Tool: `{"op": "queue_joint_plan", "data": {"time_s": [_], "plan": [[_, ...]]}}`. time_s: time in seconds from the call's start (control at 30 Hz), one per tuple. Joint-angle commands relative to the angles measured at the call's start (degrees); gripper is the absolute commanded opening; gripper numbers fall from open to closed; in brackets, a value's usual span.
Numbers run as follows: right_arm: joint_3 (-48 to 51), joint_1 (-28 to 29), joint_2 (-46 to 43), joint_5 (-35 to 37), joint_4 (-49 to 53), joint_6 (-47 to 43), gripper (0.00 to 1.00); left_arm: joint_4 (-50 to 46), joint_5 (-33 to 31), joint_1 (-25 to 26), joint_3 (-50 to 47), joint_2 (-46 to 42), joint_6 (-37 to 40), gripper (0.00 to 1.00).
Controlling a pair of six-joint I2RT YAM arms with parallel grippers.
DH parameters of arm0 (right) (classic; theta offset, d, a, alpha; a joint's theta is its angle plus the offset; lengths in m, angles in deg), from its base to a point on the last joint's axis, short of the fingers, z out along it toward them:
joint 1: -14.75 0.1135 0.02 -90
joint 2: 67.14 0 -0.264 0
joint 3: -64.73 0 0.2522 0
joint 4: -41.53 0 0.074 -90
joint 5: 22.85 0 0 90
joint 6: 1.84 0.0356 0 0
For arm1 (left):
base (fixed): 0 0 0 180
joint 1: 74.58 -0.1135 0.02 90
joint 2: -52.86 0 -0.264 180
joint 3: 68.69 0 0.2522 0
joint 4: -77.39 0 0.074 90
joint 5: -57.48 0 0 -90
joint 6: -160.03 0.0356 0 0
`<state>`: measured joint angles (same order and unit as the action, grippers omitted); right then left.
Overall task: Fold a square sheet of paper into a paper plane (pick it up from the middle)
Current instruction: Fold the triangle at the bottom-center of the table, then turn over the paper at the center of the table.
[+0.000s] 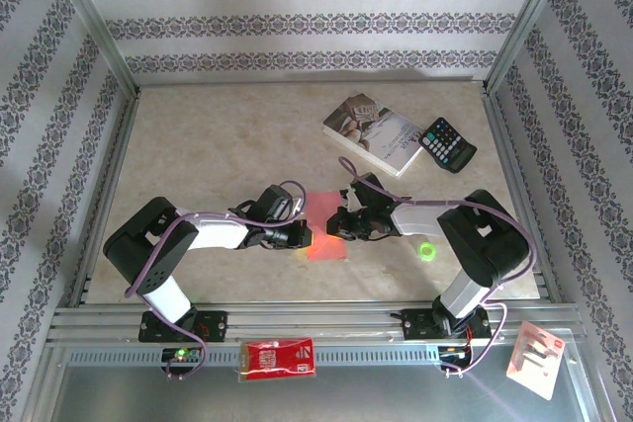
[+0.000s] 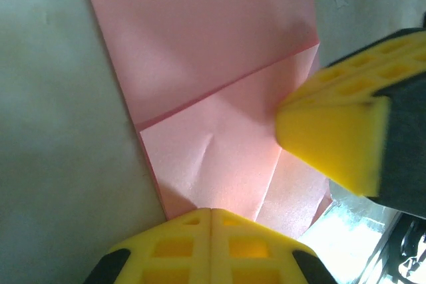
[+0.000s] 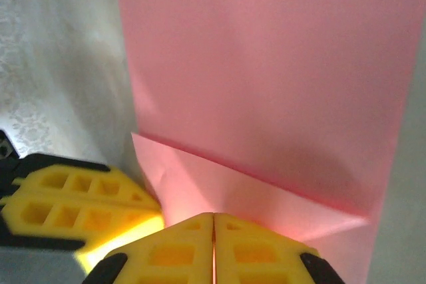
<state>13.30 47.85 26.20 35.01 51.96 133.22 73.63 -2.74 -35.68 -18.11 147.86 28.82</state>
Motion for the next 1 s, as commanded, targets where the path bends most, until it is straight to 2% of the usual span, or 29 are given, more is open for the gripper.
{"op": "queue_joint_plan", "data": {"time_s": [0.0, 0.2, 0.4, 0.53, 0.97], "plan": [[-1.4, -0.7, -6.4, 2.3, 8.0, -4.0, 0.11, -1.8, -2.6, -0.6, -2.2, 0.0, 1.0, 0.00], [2.3, 0.8, -15.3, 7.3, 14.9, -3.8, 0.17, -2.0, -2.1, -0.6, -1.5, -1.3, 0.3, 0.00], [6.4, 5.8, -23.6, 17.2, 21.1, 2.0, 0.29, -1.3, -1.8, -0.5, -1.4, -0.4, -0.5, 0.00], [7.1, 8.5, -22.0, 19.2, 18.2, 4.6, 0.35, -1.0, -1.8, -0.5, -1.6, 0.3, -0.5, 0.00], [6.5, 11.5, -16.0, 19.3, 14.0, 5.6, 0.37, -0.5, -1.0, -0.5, -1.5, 1.2, -0.2, 0.00]]}}
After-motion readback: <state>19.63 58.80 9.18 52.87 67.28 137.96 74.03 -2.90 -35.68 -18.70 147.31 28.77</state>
